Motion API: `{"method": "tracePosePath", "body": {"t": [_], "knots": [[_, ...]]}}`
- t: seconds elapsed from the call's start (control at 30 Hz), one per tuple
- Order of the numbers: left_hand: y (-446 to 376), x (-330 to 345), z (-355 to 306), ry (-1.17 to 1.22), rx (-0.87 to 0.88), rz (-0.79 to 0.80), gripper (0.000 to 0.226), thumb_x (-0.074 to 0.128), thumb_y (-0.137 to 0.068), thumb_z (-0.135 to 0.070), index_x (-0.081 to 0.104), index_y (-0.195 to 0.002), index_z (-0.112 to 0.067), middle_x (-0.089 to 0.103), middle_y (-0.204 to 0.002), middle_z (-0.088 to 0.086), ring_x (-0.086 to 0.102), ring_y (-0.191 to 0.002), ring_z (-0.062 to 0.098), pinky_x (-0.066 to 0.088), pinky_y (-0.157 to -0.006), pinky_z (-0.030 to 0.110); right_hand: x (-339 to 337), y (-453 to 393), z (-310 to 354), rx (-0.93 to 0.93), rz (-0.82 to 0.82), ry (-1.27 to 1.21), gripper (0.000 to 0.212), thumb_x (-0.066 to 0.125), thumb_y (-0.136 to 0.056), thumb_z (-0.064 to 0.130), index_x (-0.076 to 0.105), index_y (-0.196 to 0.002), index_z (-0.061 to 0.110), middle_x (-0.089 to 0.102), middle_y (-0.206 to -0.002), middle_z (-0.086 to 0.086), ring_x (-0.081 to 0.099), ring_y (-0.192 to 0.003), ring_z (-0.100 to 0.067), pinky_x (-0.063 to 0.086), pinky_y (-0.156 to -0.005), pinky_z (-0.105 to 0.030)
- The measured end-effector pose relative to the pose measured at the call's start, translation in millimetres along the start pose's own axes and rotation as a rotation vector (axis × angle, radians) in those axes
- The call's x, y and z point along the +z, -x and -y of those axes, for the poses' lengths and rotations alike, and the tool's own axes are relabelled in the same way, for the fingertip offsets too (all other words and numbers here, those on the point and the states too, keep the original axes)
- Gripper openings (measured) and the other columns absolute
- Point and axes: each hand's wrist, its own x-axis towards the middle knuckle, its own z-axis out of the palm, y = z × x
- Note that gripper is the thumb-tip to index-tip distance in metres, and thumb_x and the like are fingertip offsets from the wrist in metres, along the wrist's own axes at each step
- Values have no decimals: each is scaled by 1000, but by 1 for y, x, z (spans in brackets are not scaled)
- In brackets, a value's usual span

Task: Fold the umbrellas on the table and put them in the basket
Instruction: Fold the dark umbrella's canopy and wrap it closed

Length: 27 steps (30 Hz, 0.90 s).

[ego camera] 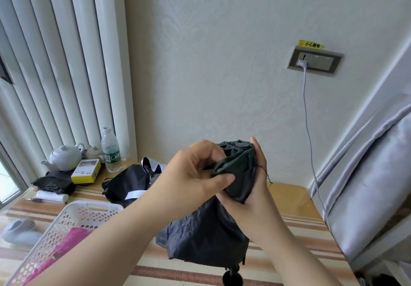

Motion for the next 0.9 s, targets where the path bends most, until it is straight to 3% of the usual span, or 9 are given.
{"method": "tracePosePath", "body": {"t": [0.1, 0.17, 0.27, 0.37, 0.43, 0.53, 0.6, 0.73, 0.9], "knots": [[2, 0, -1, 134, 40, 0, 25, 65, -74, 1, 56, -92, -13, 58, -87, -1, 61, -86, 13, 50, -79, 23, -2, -1, -2, 23, 20, -29, 104, 70, -82, -5, 3, -134, 54, 45, -121, 47, 44, -122, 15, 37, -96, -5], [3, -6, -3, 46, 81, -90, 34, 68, -73, -5, 56, -101, -20, 59, -91, -5, 62, -91, 11, 51, -83, 20, -7, -1, -6, 53, 11, -49, 106, 72, -80, -3, 3, -134, 57, 44, -131, 37, 43, -125, 13, 36, -96, -5], [7, -22, 0, -354, 95, -219, 42, 74, -64, -44, 51, -100, -47, 57, -102, -21, 58, -103, 2, 45, -87, 11, -15, -3, -6, 81, 30, -60, 109, 72, -81, -2, 2, -132, 64, 38, -141, 26, 41, -126, 13, 35, -98, -6], [6, -29, 5, -552, -165, -65, 77, 69, -51, -73, 36, -118, -54, 47, -120, -31, 45, -115, -13, 38, -89, 9, -19, -5, -5, 113, 55, -86, 110, 69, -81, -8, 3, -135, 60, 47, -125, 41, 47, -117, 18, 39, -91, -3], [4, -27, 8, -470, -302, 0, 82, 78, -55, -66, 45, -125, -38, 60, -113, -21, 58, -102, -8, 49, -88, 17, -19, -7, -5, 129, 86, -97, 112, 71, -79, -9, 4, -136, 60, 51, -116, 46, 49, -116, 16, 42, -90, -5], [3, -22, 7, -396, -288, -50, 30, 78, -75, -32, 66, -102, -25, 73, -88, -10, 69, -79, 4, 57, -77, 31, -20, -12, -6, 160, 138, -90, 114, 77, -75, -1, 3, -134, 62, 50, -116, 47, 49, -117, 16, 43, -89, -7], [5, -17, 10, -400, -236, -89, 15, 75, -80, -22, 69, -94, -25, 73, -83, -10, 69, -77, 6, 57, -73, 31, -19, -15, -3, 170, 151, -47, 114, 79, -77, 6, -3, -130, 64, 47, -115, 51, 45, -115, 23, 39, -87, -2], [8, -9, 11, -438, -144, -137, 19, 72, -82, -15, 71, -94, -30, 72, -83, -21, 65, -77, -7, 47, -68, 9, -13, -18, 5, 146, 71, 30, 115, 85, -69, 12, 2, -140, 49, 54, -118, 40, 47, -112, 22, 36, -88, 1], [8, -4, 7, -453, -108, -190, 23, 68, -83, -14, 73, -100, -29, 72, -82, -19, 66, -76, -4, 54, -71, 19, -8, -14, 13, 91, -122, 80, 104, 82, -72, 21, 15, -150, 36, 50, -107, 50, 42, -105, 31, 30, -82, 8]]}}
